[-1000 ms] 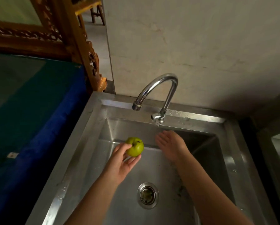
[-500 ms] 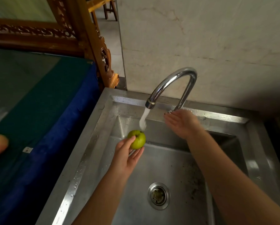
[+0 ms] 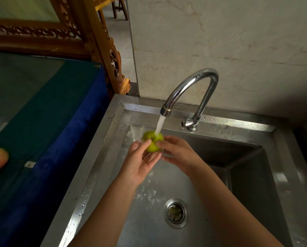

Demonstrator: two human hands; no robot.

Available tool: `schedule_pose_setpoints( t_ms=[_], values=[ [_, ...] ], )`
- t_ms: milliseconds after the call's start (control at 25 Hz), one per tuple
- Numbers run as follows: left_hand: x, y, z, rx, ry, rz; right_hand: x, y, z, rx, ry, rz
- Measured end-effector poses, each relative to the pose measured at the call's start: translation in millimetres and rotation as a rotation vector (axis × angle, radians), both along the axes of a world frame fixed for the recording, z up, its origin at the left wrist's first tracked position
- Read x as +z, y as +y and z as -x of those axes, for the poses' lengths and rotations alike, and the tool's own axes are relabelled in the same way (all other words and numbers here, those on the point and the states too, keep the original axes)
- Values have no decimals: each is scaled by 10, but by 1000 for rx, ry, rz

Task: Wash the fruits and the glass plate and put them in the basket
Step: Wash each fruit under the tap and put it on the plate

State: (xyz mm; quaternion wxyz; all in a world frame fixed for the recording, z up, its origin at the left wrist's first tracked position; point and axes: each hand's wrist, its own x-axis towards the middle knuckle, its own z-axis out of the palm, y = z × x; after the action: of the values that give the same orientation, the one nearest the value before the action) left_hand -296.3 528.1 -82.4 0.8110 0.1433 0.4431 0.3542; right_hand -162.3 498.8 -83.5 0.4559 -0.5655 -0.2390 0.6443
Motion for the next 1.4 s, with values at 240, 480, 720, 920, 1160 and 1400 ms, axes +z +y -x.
schedule_pose_setpoints(
  t_ms=[240, 480, 720, 920, 1160, 1400],
  values=[
    [92, 114, 52, -132, 84, -125, -36, -137, 22, -62, 27, -233],
    [41, 100, 116, -240, 424, -652, 13, -71, -19, -47, 183, -120],
    [-21, 69, 110, -353, 291, -525, -17, -87, 19, -89, 165, -312],
    [-20, 68, 131, -254, 169, -443, 14, -99, 13, -24, 3, -407],
    [-1, 21, 27, -235, 352, -593, -70, -127, -111, -128, 207, -304],
    [65, 67, -118, -173, 189, -356, -132, -183, -157, -163, 265, -368]
  ],
)
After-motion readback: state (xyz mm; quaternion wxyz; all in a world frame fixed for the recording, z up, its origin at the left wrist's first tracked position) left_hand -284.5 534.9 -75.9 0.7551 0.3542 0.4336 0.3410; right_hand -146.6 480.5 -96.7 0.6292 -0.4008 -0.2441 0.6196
